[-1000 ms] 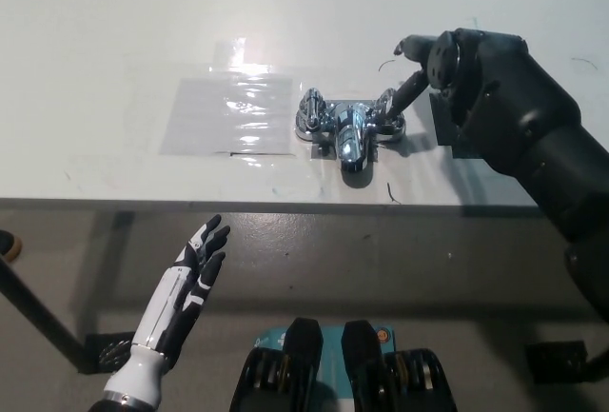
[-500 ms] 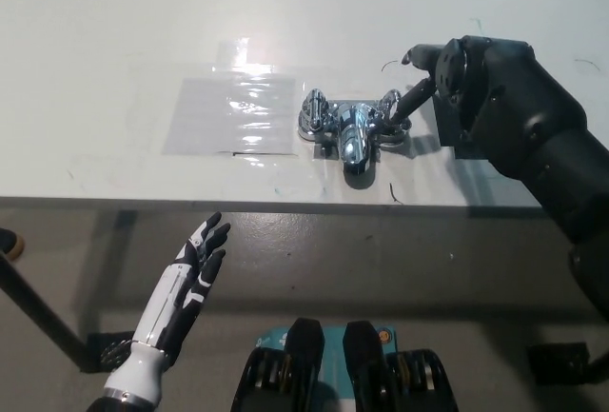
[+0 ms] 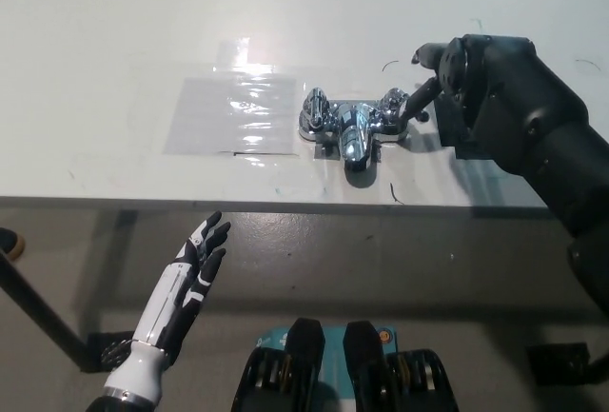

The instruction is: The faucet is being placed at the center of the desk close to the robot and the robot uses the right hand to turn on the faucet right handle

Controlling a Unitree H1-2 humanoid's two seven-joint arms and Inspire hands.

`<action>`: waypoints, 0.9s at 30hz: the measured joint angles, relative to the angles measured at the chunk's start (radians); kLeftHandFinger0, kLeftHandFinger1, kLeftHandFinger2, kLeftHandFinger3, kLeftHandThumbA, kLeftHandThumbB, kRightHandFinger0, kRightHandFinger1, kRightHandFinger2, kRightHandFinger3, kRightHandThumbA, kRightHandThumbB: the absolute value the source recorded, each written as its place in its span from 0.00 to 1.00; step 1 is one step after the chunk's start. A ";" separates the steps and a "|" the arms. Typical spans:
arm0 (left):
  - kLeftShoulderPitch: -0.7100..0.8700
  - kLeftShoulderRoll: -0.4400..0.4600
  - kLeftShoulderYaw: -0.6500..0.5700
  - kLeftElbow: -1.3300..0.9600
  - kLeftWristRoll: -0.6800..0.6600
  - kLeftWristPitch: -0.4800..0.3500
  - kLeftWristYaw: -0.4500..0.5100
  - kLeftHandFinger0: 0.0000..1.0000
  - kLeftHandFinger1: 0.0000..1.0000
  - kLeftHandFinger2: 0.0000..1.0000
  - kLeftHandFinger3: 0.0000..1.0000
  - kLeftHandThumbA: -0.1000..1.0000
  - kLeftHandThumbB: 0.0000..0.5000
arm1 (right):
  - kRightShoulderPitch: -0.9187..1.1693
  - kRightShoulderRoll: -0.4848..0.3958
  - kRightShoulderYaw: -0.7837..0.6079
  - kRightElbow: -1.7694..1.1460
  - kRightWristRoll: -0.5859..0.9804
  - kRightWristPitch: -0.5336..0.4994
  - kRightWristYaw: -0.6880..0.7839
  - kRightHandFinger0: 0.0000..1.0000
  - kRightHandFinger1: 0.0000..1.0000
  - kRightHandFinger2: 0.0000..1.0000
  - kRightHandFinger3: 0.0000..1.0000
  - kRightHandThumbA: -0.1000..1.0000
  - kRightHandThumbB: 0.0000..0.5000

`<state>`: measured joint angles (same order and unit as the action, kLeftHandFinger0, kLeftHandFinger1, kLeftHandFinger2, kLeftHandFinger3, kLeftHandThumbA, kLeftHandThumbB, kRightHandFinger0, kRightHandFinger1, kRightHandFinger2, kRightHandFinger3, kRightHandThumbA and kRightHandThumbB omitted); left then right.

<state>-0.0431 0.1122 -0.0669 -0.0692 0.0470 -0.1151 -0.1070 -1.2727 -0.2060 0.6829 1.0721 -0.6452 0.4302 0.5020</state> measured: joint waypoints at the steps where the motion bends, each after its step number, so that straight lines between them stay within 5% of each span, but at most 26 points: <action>1: 0.000 0.000 0.000 0.000 0.000 0.000 0.000 1.00 1.00 1.00 1.00 0.94 0.22 | -0.001 0.000 0.002 0.001 -0.002 0.000 -0.001 1.00 1.00 1.00 1.00 0.84 0.72; 11: -0.004 0.001 0.000 -0.002 0.001 0.002 0.000 1.00 1.00 1.00 1.00 0.95 0.25 | -0.010 -0.007 0.022 0.015 -0.026 -0.002 -0.004 1.00 1.00 1.00 1.00 0.73 0.79; 15: -0.004 0.001 0.000 -0.002 0.000 0.003 0.000 1.00 1.00 1.00 1.00 0.95 0.24 | -0.011 -0.015 0.026 0.018 -0.033 -0.005 -0.004 1.00 1.00 1.00 1.00 0.70 0.89; 27: -0.007 0.001 0.000 -0.002 0.001 0.004 0.000 1.00 1.00 1.00 1.00 0.95 0.25 | -0.025 -0.048 0.038 0.048 -0.040 -0.028 -0.003 1.00 1.00 1.00 1.00 0.63 0.89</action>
<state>-0.0503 0.1129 -0.0671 -0.0715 0.0476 -0.1111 -0.1071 -1.2979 -0.2542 0.7206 1.1199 -0.6856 0.4023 0.4988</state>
